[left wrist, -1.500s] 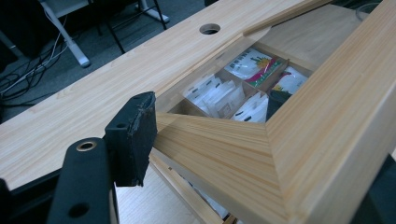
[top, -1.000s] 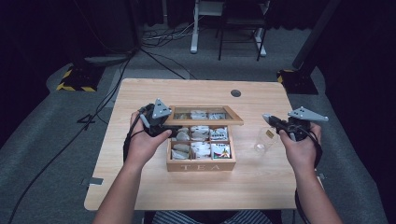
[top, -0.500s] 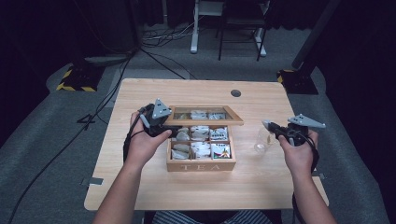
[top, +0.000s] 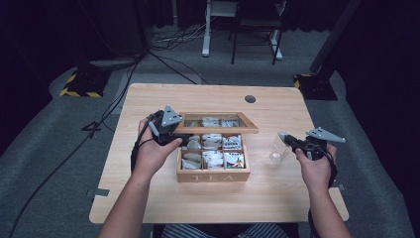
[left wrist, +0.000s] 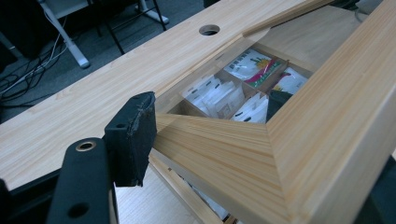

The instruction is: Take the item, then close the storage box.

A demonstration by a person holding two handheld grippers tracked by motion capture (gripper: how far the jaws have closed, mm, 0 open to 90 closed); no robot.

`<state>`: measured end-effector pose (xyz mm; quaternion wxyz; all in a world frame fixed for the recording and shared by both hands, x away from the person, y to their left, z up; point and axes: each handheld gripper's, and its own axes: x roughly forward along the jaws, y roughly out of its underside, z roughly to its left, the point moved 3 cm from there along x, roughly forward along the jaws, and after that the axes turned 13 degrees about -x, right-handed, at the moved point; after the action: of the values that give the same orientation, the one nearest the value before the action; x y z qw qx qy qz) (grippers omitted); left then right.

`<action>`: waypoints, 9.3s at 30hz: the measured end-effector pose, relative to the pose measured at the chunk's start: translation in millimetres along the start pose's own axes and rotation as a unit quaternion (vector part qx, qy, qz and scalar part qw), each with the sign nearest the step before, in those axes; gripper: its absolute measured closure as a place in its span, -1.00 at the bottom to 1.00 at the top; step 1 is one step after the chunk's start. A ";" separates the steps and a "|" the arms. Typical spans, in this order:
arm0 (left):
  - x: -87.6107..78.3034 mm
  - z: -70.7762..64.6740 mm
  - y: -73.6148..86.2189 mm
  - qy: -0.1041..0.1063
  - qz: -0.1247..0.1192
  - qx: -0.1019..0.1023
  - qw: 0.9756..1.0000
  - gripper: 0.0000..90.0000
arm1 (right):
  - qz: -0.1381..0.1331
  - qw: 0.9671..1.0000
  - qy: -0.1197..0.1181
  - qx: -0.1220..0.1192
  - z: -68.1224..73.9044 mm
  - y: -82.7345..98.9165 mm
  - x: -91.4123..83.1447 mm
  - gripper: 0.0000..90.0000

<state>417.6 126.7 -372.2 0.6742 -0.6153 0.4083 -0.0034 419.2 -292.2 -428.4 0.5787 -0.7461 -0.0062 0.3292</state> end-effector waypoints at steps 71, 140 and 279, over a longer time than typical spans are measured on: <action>0.4 -0.7 5.6 -0.005 -0.005 -0.001 1.000 -0.32 | 0.117 0.992 0.037 -0.002 -78.9 92.5 11.4 -0.23; 10.7 -18.2 53.5 -0.020 0.095 -0.053 0.994 -0.72 | 0.119 0.992 0.047 0.000 -78.1 101.3 32.3 -0.46; 12.8 140.4 141.3 -0.097 0.087 -0.119 0.984 -0.49 | 0.116 0.993 0.032 -0.012 -75.4 95.5 42.3 -0.46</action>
<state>433.6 270.6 -509.6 0.6303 -0.6510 0.3900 0.1636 454.5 -372.1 -523.2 0.5276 -0.7589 0.0949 0.3697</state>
